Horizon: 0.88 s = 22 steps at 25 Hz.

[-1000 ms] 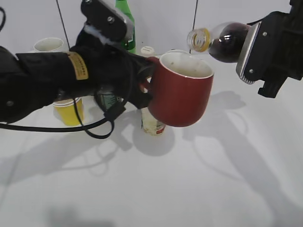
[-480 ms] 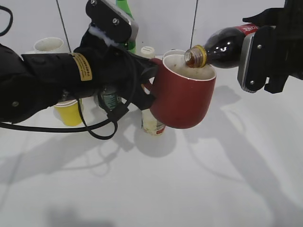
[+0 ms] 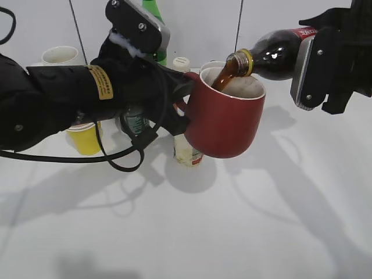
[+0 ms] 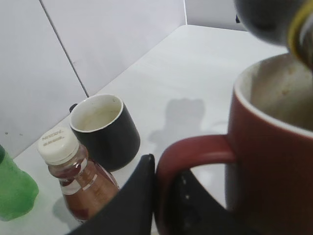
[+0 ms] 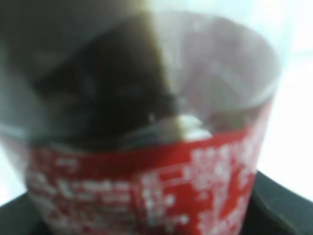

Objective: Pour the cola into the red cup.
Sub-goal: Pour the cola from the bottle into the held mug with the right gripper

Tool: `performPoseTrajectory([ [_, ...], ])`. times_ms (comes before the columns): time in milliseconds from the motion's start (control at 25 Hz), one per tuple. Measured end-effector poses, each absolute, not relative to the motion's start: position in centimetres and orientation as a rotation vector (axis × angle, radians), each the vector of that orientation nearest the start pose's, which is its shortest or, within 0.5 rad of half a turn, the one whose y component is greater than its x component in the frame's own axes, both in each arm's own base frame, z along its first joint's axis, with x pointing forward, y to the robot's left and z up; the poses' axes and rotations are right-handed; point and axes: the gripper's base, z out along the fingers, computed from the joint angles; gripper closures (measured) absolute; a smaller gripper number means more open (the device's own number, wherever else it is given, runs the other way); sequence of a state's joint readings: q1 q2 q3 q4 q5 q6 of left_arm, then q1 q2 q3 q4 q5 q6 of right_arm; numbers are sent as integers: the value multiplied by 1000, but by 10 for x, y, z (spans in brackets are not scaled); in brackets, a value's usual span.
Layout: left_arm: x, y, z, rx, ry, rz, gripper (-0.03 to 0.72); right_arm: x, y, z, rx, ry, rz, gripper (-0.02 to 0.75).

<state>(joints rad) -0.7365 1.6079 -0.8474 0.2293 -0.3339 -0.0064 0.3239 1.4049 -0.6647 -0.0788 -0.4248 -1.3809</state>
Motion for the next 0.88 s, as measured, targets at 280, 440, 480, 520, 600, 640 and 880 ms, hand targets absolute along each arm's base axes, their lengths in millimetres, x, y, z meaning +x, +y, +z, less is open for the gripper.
performPoseTrajectory([
  [280,251,-237,236,919,1675,-436,635,275,96,246,-1320,1376,-553,258],
  [440,251,-236,245,891,1625,-453,635,273,99,244,-1234,1448,-416,258],
  [480,252,-234,248,878,1613,-454,635,272,100,245,-1197,1470,-365,258],
  [520,252,-232,253,860,1599,-457,635,272,101,245,-1164,1486,-317,258],
  [600,256,-224,261,796,1590,-458,635,271,105,247,-1014,1537,-154,258],
  [640,259,-218,265,751,1592,-457,635,270,107,250,-950,1540,-77,258],
  [880,261,-152,260,525,1561,-364,635,277,115,245,-692,1577,223,258],
])
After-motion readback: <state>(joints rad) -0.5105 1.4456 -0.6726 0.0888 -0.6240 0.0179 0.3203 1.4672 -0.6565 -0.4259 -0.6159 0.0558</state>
